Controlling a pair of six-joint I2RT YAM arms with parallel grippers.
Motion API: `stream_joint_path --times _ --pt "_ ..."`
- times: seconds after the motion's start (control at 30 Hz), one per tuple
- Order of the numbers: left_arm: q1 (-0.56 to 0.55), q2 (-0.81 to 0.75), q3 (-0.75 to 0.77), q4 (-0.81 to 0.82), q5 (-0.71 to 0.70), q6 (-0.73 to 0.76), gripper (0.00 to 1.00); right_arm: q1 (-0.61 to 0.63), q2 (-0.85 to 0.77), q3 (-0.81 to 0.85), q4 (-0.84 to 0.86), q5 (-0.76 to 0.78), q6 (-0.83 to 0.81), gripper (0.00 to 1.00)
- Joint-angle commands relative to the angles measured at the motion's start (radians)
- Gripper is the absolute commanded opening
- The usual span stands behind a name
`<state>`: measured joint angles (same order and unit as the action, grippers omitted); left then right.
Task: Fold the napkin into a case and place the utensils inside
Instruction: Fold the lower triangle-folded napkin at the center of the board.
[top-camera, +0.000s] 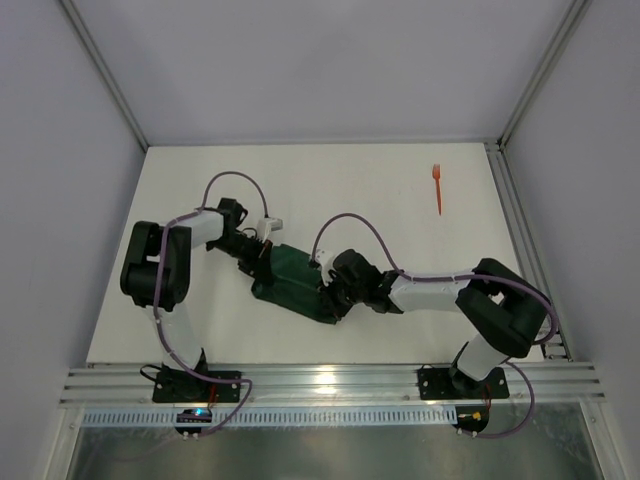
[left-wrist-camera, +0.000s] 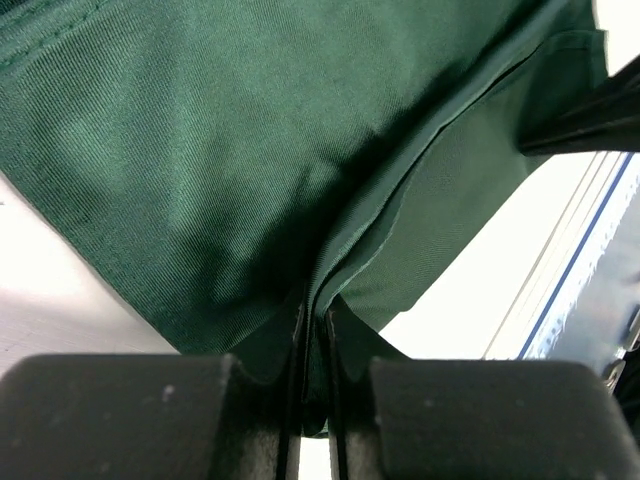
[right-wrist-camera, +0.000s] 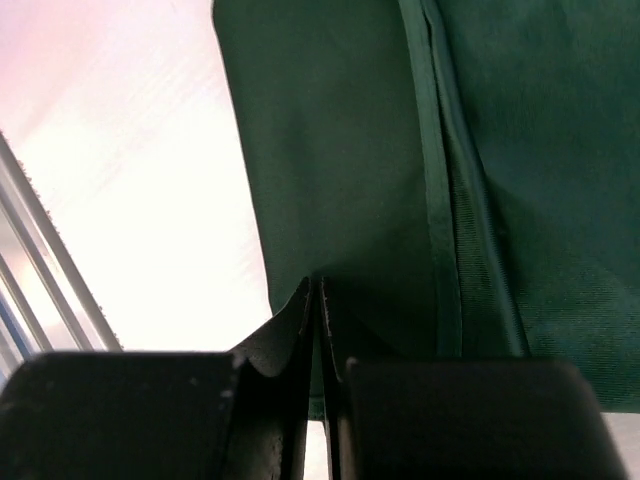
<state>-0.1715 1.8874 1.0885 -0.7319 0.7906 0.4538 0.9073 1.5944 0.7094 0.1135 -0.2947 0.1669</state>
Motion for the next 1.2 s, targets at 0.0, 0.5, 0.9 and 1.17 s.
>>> stream_joint_path --times 0.0,0.5,0.9,1.17 --pt "0.004 -0.028 -0.013 0.037 -0.056 0.009 0.09 -0.008 0.025 -0.011 0.084 -0.006 0.043 0.07" --pt "0.063 -0.157 0.022 -0.011 -0.119 0.062 0.47 -0.041 0.061 -0.056 0.104 -0.078 0.033 0.06" --pt "0.061 -0.143 -0.027 0.109 -0.28 0.02 0.36 -0.041 0.067 -0.036 0.089 -0.1 -0.001 0.06" --pt "0.063 -0.247 0.005 0.009 -0.2 0.057 0.36 -0.048 0.067 -0.027 0.081 -0.109 -0.018 0.06"
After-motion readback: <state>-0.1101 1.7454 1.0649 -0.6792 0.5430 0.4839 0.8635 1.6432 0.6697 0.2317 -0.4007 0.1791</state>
